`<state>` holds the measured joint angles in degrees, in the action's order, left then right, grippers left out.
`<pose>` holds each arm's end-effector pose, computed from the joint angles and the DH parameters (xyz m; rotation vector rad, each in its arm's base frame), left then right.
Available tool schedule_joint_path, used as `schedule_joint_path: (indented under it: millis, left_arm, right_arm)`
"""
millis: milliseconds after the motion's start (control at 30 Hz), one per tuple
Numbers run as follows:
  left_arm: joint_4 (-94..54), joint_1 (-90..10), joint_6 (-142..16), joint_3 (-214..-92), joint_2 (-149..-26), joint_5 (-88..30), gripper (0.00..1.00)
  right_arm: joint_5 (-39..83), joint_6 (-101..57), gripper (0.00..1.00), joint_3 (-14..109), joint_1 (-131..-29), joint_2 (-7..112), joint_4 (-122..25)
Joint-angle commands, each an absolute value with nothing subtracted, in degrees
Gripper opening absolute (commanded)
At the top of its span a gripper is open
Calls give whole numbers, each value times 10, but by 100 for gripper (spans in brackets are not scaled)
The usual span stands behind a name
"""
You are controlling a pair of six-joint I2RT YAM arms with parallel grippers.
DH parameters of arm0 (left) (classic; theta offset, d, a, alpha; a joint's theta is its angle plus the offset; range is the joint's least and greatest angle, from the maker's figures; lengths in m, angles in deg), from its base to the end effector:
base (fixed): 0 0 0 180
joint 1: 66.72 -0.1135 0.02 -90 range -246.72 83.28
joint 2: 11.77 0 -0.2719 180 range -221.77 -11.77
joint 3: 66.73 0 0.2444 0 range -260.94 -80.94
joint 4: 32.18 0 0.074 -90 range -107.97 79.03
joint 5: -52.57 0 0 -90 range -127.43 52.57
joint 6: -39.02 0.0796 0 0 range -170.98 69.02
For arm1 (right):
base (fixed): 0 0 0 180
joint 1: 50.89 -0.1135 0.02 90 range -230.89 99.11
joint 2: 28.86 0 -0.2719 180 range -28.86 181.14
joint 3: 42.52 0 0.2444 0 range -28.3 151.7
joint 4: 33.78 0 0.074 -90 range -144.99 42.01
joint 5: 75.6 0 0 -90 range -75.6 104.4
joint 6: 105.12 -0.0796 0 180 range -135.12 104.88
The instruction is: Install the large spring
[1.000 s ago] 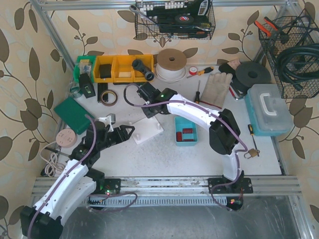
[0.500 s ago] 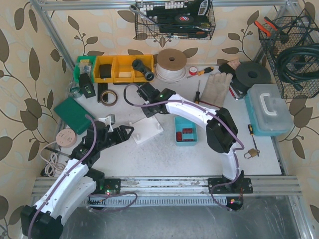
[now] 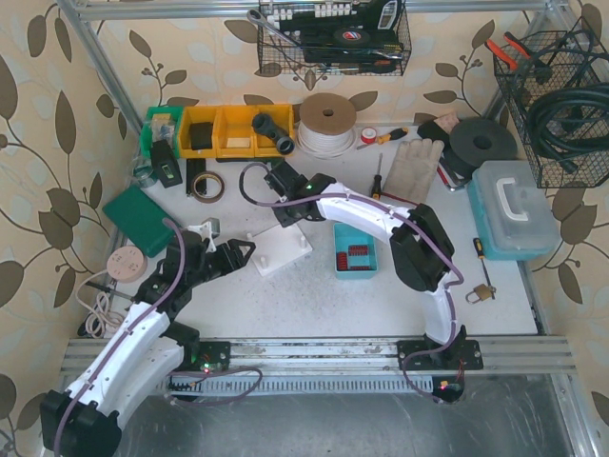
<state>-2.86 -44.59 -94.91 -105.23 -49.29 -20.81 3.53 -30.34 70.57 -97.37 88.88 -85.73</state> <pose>0.1591 -0.0893 0.2119 -0.2270 2.1896 -0.9820 0.3372 0.3333 0.2073 -0.6148 2.4667 0.1834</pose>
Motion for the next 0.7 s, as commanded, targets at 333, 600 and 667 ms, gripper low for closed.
schedule_joint_path:
  millis: [333,600,667]
  left_arm:
    - [-42,-454,-954,-1053,-500,-206,68]
    - [-45,-456,-954,-1054,-506,-202,68]
    - [-47,-456,-954,-1055,-512,-199,68]
  right_arm:
    - [43,-314,9,659,-975,905,-792]
    - [55,-320,31,647,-974,907,-763]
    - [58,-318,36,650,-974,909,-768]
